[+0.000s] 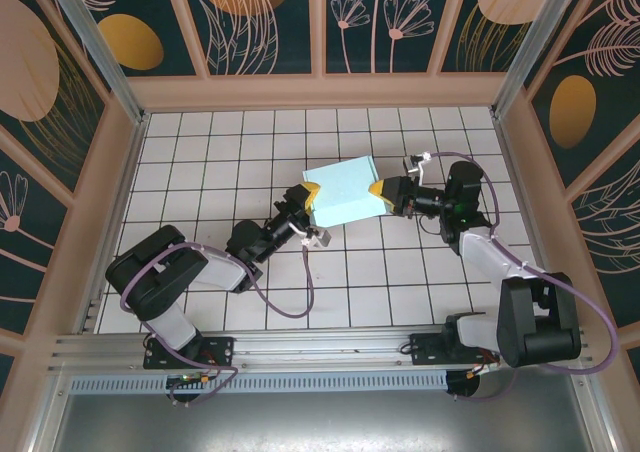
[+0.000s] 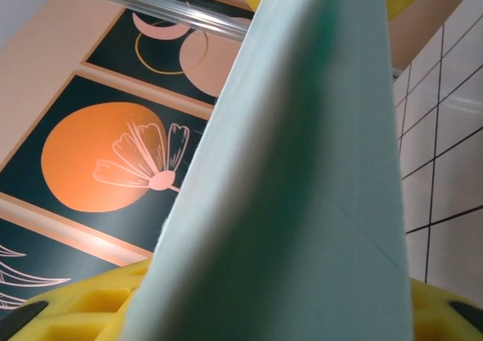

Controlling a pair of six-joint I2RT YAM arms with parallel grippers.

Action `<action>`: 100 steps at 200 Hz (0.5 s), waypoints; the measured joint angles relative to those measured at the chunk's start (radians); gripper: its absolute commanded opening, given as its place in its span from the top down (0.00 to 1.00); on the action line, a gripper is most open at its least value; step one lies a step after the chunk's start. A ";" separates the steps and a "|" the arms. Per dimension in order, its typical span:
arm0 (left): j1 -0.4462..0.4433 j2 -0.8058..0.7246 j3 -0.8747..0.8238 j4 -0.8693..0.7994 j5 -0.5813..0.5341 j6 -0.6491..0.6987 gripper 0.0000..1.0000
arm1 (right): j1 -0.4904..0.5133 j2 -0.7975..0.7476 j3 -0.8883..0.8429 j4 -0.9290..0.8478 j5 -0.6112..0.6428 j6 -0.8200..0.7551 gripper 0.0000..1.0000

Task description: Fold the paper box

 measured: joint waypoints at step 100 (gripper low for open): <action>0.000 -0.013 0.029 -0.163 -0.019 -0.308 0.88 | -0.004 -0.001 0.001 -0.011 0.111 -0.053 0.34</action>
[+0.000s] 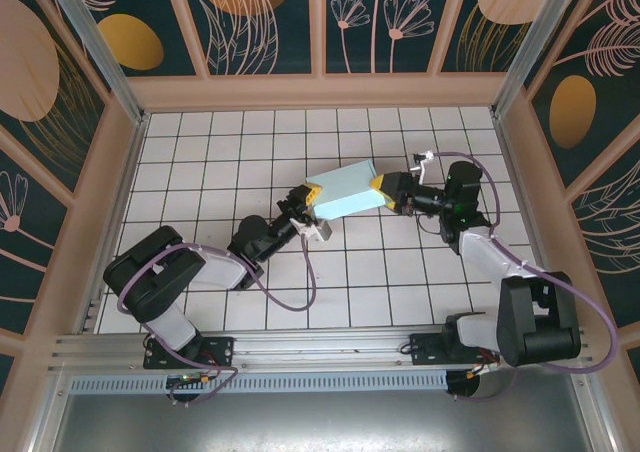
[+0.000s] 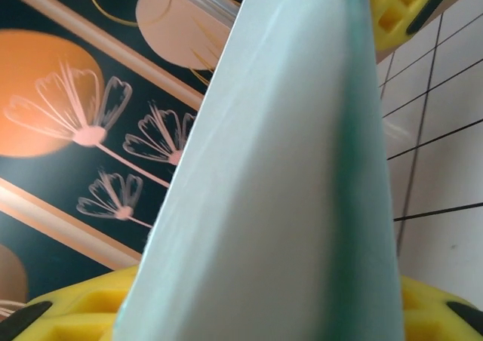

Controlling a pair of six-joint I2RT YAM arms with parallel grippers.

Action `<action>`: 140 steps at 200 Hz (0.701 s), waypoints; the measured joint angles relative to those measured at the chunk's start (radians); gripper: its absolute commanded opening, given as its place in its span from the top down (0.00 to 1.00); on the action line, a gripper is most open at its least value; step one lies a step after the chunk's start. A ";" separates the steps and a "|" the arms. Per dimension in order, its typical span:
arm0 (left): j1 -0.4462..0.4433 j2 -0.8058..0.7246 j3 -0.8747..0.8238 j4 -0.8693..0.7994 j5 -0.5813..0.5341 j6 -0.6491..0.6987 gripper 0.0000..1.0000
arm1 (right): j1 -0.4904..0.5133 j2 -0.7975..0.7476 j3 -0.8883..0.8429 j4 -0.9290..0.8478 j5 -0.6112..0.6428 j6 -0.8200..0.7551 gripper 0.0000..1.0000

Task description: Fold the paper box

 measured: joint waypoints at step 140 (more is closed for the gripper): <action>0.166 -0.018 0.040 -0.341 0.182 -0.682 0.91 | -0.036 -0.298 0.045 -0.306 0.408 -0.528 0.29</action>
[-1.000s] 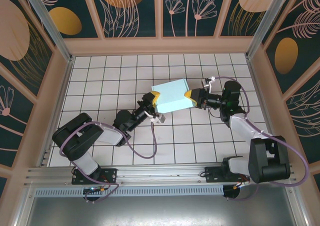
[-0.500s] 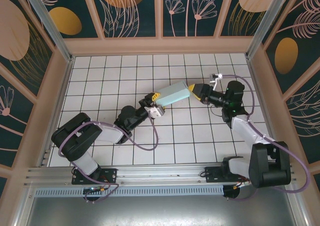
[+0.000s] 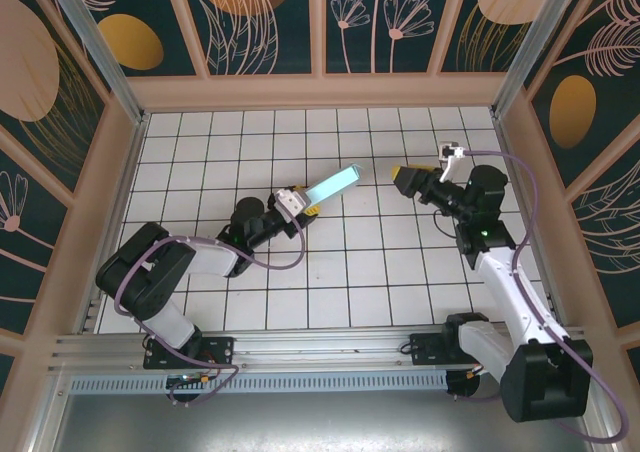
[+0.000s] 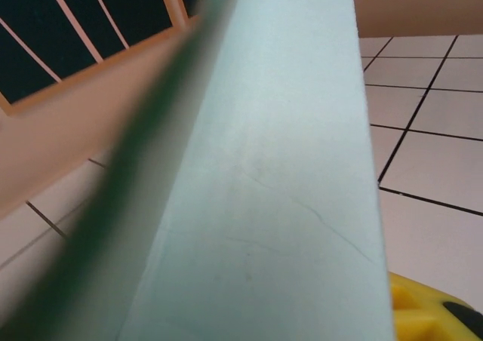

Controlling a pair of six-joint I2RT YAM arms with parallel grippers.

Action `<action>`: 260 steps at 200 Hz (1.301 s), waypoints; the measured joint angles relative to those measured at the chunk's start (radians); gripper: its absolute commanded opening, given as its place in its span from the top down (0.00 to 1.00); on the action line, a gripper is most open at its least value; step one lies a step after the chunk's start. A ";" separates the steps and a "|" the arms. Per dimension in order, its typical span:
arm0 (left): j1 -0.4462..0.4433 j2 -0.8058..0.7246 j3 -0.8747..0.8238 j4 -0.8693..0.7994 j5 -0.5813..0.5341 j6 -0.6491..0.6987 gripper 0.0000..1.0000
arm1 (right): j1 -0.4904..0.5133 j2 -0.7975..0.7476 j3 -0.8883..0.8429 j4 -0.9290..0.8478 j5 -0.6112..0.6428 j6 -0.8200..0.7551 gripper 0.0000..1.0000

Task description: Fold the paper box

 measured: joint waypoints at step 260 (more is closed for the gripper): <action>0.011 0.076 0.119 -0.478 0.340 0.127 0.86 | 0.394 0.171 0.129 -0.430 0.439 -0.563 0.36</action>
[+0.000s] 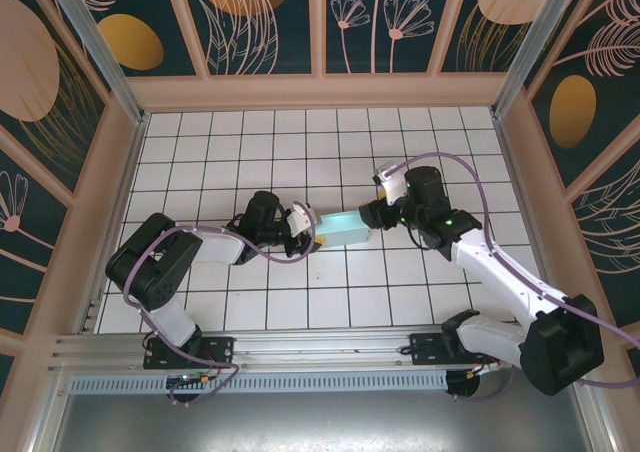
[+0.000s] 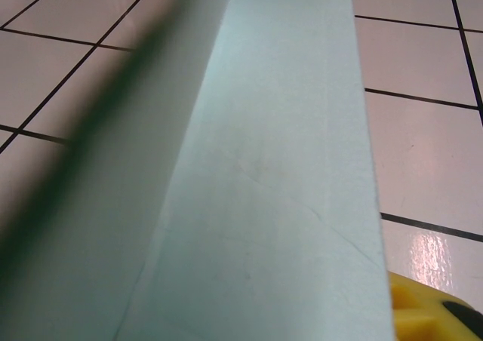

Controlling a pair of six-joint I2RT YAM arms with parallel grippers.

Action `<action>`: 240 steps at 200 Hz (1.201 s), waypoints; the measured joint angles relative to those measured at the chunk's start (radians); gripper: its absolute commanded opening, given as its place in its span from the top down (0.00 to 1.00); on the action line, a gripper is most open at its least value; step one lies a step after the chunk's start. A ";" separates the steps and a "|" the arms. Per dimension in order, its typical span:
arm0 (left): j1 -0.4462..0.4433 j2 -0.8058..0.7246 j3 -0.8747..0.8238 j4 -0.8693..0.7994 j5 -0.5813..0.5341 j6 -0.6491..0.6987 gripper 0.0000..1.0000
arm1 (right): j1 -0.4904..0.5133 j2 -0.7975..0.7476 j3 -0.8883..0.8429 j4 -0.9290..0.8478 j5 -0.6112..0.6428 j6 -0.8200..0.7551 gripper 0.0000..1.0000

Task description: Fold the paper box

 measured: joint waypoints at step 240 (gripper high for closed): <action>0.001 0.032 0.048 -0.045 0.047 0.023 0.85 | -0.076 0.103 0.051 -0.192 -0.032 -0.116 0.67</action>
